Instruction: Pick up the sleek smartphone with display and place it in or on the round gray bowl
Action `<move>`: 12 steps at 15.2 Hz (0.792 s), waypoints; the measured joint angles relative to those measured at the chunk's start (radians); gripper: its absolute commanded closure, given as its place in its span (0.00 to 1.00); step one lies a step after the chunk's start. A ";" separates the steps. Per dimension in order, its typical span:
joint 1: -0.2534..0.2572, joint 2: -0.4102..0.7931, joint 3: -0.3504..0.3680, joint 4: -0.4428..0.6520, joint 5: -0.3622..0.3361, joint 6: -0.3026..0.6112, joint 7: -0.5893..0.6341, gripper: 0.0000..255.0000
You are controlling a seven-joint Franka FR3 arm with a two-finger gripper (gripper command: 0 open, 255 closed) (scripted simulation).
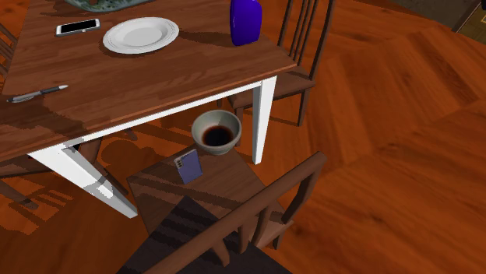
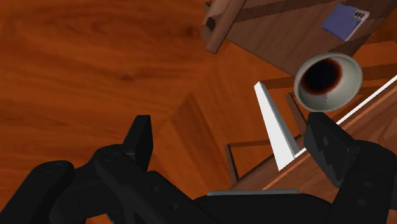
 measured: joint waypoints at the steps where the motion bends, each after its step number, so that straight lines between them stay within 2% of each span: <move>1: 0.000 0.000 0.000 0.000 0.000 0.000 0.000 0.00; 5: 0.004 -0.008 0.041 -0.081 0.030 0.051 0.069 0.00; 12: 0.023 0.027 0.149 -0.242 0.114 0.200 0.234 0.00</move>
